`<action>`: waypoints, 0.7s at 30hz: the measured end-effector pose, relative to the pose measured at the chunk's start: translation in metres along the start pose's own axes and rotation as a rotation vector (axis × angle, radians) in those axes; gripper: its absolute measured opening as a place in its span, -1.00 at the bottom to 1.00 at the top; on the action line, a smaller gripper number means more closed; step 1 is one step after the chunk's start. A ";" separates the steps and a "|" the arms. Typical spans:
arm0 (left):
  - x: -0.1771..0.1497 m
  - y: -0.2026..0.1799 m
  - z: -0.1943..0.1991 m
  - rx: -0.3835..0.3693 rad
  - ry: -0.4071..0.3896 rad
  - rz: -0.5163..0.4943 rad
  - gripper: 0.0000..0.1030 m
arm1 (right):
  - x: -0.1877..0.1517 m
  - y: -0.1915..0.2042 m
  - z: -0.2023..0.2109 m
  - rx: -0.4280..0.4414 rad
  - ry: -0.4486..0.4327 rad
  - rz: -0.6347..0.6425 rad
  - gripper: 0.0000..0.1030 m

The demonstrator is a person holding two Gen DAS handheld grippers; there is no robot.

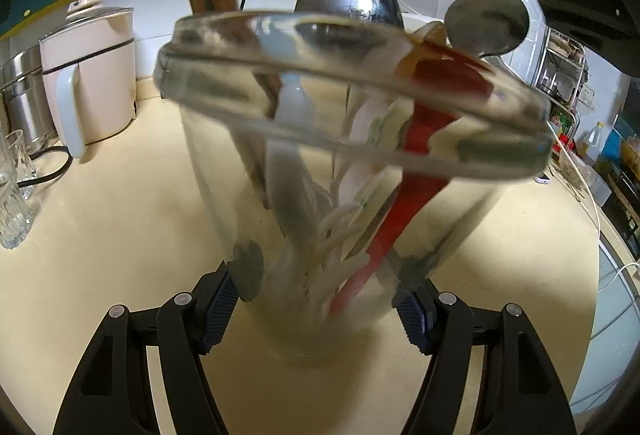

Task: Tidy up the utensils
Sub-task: 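Lift the blue spork over the jar and release it with the right tool, then grasp the wrapped chopsticks on the counter with the right tool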

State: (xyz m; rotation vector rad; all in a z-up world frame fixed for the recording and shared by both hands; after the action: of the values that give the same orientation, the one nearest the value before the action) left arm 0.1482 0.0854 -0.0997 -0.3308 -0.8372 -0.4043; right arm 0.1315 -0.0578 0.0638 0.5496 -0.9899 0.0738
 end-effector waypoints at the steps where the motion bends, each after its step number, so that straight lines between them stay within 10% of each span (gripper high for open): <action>1: 0.000 0.000 0.000 0.000 0.000 0.000 0.42 | 0.002 -0.013 0.005 -0.035 0.008 -0.028 -0.14; 12: 0.000 0.002 -0.003 0.002 0.006 0.000 0.42 | -0.056 -0.159 -0.019 -0.386 0.329 -0.406 -0.12; 21: -0.002 -0.001 -0.007 0.012 0.018 -0.007 0.42 | -0.069 -0.154 -0.130 -0.443 0.498 -0.247 -0.12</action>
State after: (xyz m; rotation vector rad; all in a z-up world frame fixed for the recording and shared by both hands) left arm 0.1508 0.0815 -0.1050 -0.3132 -0.8232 -0.4077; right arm 0.2393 -0.1162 -0.1099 0.2208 -0.4247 -0.2175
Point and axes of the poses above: each gripper's, at about its wrist camera, not at the fingertips, and z roughly against the way its jaws point, y to its left, x to its top, the point moved 3 cm from there along -z, roughly the way its jaws point, and after that the axes turned 1 degree about -z, right-handed, at the moved point
